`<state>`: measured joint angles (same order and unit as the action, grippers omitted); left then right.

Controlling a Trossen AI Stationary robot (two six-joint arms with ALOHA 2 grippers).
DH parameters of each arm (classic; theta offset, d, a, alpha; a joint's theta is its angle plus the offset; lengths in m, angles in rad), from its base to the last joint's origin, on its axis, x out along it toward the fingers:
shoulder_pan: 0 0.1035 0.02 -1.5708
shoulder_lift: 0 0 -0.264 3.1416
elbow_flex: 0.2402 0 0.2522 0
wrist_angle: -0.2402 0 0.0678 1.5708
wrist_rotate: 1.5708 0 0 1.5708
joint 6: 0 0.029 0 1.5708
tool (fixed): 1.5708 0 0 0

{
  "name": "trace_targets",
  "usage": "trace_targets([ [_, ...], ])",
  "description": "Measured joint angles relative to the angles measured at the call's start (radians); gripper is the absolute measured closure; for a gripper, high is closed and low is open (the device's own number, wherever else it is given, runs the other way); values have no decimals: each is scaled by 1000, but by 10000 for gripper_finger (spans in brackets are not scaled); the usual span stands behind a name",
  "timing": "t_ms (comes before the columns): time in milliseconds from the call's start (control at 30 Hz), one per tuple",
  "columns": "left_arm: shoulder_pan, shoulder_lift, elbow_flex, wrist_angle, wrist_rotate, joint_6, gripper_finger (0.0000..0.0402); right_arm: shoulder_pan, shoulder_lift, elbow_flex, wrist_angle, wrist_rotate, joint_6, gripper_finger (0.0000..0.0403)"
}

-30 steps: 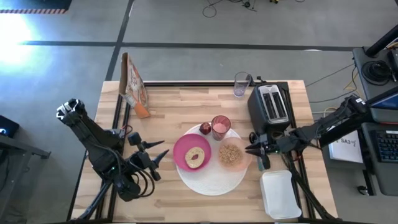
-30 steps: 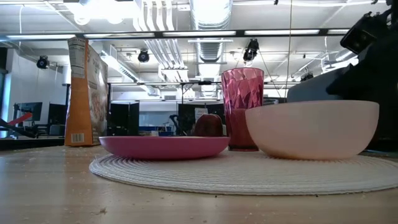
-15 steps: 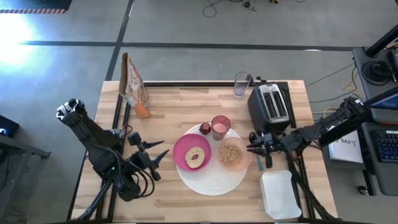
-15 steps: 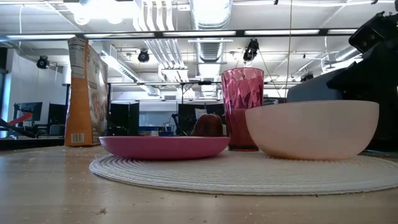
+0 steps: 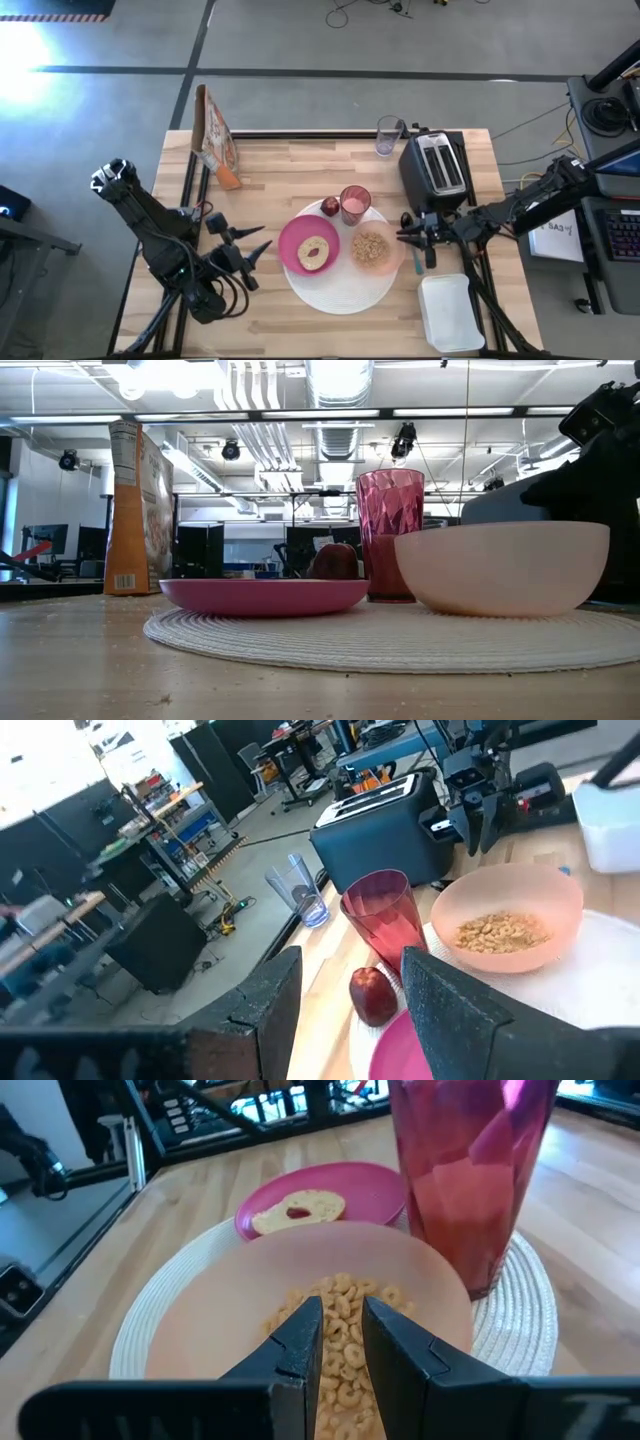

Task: Arrange a breakfast setting
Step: Return to Home Position

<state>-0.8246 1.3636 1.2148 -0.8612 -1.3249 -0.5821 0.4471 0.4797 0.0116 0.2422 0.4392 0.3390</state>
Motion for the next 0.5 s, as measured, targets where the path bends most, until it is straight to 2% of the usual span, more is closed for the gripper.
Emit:
trace_targets([
  [133, 0, 0, 0, 1, 2, 67, 244, -1, 0, 0, -4, -29, 0, 339],
  [367, 0, 1, 0, 7, 80, 75, 244, -1, 0, 0, -4, -39, 0, 339],
  [500, 0, 1, 0, 14, 86, 75, 244, -1, 0, 0, -3, -43, 0, 339],
])
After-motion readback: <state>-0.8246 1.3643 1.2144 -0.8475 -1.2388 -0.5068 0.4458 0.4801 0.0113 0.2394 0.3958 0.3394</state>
